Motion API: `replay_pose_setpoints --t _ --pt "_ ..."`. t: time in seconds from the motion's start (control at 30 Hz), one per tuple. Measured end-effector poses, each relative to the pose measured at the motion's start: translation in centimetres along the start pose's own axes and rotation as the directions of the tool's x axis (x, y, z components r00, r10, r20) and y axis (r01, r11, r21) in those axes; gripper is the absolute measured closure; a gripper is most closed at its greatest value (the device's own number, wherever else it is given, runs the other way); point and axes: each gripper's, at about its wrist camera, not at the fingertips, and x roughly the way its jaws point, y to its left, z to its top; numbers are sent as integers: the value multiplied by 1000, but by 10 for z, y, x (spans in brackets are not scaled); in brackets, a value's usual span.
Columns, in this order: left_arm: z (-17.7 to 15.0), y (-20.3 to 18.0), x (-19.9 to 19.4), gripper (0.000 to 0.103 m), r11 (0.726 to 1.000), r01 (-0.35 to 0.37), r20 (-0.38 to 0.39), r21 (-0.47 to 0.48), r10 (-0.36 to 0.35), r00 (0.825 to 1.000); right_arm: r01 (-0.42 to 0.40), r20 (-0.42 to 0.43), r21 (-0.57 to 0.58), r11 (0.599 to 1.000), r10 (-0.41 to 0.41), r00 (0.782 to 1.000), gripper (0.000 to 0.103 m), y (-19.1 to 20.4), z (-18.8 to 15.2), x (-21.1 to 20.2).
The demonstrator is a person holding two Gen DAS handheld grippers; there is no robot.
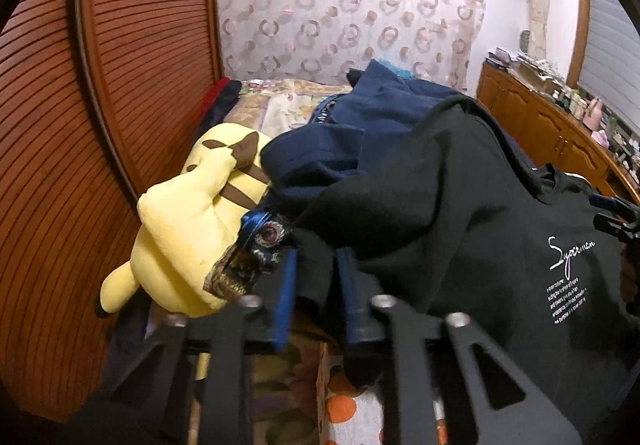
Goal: Fold small clothes
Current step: 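Lower the left gripper to the shirt's side edge and grasp it, then fold the grasped side over toward the shirt's center, then open left gripper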
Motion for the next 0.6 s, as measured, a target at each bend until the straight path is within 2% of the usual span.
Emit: replay_pose_setpoints --t 0.17,0.27,0.43,0.6 --pt "2 -6 -25 101 1000 -13 48 6 13 999 2 4 10 1000 -2 1000 0 -3 -1 -1" --pt "3 -10 -41 103 1000 -12 85 1 12 996 2 16 9 1000 -2 1000 0 -4 -1 -3" --pt "19 -35 -72 103 998 58 143 35 -63 988 -1 41 8 1000 0 999 0 -4 -4 -14" --pt "51 -85 -91 103 978 174 184 117 -194 964 14 77 16 1000 -15 997 0 -10 -6 -31"
